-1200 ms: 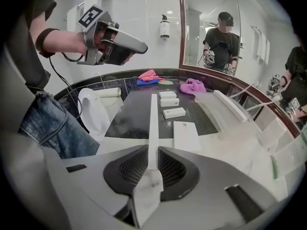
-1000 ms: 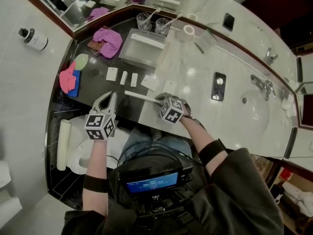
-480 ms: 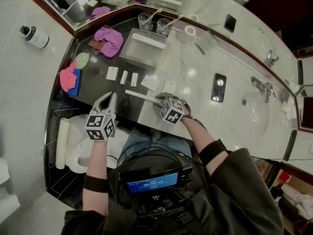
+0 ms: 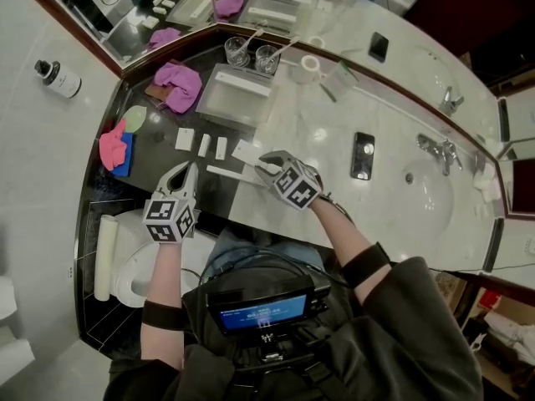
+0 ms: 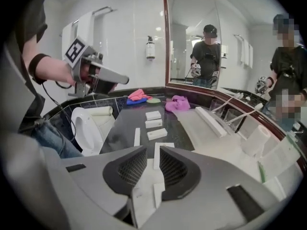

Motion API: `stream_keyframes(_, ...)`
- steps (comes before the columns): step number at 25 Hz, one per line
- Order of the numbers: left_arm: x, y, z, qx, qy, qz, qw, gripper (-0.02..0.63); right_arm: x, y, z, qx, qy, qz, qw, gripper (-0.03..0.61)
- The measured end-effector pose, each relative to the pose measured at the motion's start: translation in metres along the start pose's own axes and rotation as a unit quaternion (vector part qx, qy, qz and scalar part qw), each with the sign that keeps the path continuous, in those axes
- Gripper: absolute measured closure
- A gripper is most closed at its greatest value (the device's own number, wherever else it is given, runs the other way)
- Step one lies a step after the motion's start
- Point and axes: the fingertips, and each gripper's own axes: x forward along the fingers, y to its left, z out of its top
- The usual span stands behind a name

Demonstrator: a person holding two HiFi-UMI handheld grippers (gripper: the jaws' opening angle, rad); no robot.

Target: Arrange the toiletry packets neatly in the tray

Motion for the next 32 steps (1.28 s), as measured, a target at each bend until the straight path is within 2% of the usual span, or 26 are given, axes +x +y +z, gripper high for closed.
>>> stream_keyframes(6,0.009,-0.009,0.018,-0.002,-0.016,-0.009,0.9998,0.614,-0.054,-0.037,0.038,0.056,-0.068,-0.041,0.995,0.569)
stream_keyframes(12,0.019,-0.016,0.032,-0.004,-0.023,-0.020,0.9995,0.614,-0.103,-0.068,0.041,0.128,-0.130,-0.084,0.980,0.569)
stream_keyframes(15,0.022,-0.017,0.037,-0.003,-0.026,-0.023,0.9994,0.614,-0.122,-0.081,0.028,0.162,-0.151,-0.115,0.968,0.569)
stream_keyframes(19,0.023,-0.020,0.041,-0.001,-0.028,-0.028,0.9992,0.614,-0.145,-0.096,0.007,0.229,-0.178,-0.149,0.945,0.569)
stream_keyframes(23,0.023,-0.023,0.042,0.000,-0.026,-0.032,0.9991,0.614,-0.154,-0.103,-0.007,0.273,-0.188,-0.164,0.929,0.569)
stream_keyframes(28,0.025,-0.026,0.043,0.024,-0.022,-0.031,0.9990,0.614,-0.150,-0.101,-0.011,0.276,-0.188,-0.166,0.928,0.569)
stream_keyframes(32,0.027,-0.026,0.043,0.013,-0.027,-0.032,0.9990,0.614,-0.145,-0.099,-0.014,0.266,-0.176,-0.168,0.933,0.569)
